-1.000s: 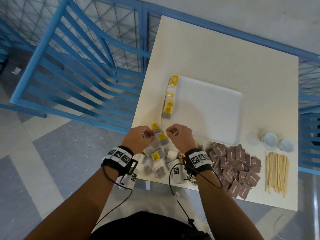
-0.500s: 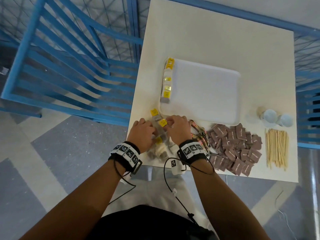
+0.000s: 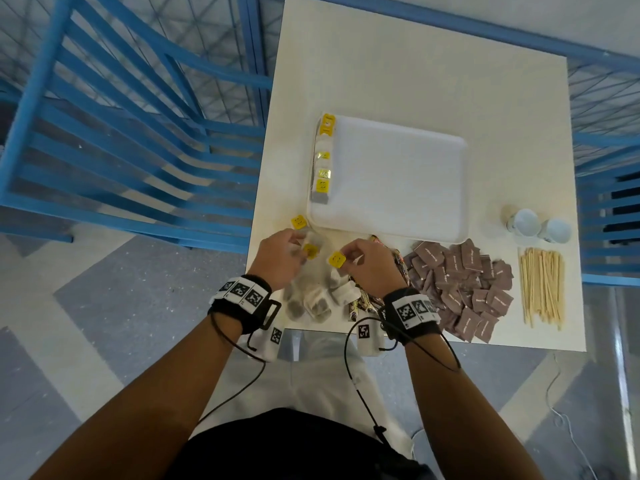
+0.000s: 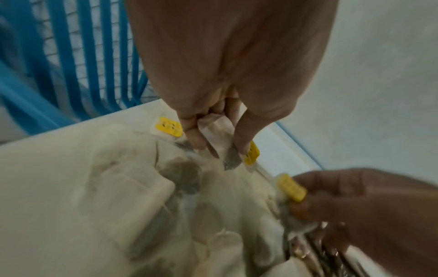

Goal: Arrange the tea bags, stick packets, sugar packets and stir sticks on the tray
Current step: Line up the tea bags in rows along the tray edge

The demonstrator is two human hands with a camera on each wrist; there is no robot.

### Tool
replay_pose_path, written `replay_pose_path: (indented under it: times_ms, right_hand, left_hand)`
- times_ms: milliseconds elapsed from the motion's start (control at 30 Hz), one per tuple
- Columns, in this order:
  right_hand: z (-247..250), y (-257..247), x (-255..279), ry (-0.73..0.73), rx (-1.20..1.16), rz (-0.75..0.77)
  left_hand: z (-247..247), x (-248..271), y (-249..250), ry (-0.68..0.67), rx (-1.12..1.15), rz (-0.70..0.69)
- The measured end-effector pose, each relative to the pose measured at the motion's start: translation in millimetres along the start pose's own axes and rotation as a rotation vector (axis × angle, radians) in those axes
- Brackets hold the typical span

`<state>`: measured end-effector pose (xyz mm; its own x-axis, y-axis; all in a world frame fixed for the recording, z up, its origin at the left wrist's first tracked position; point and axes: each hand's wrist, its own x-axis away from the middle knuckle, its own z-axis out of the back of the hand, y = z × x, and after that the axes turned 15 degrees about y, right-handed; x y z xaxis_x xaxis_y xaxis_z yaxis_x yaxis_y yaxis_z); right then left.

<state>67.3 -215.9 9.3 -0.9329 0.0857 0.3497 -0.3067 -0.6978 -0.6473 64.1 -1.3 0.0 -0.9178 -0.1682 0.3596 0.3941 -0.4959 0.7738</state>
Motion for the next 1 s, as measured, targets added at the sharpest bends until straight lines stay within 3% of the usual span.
replay_pose_path:
  times_ms: [100,233,367,767,1000]
  right_hand:
    - [-10,7,0,-0.056,0.113,0.026]
    - [-16,8,-4,-0.108,0.293,0.107]
    - [-15,6,-9,-0.120,0.358,0.151]
    - [3,-8,-29,-0.046,0.178,0.225]
    - [21,-20,-38,-0.164,-0.006,0.174]
  left_hand:
    - [-2,-2,0,-0.038,0.042,0.044]
    - [-6,-1,-2,-0.047,0.282,0.310]
    - [-9,0,1,-0.031,0.452,0.431]
    - [-10,-2,0,0.007,0.477,0.378]
    - [-19,-7,10,0.059,0.508,0.419]
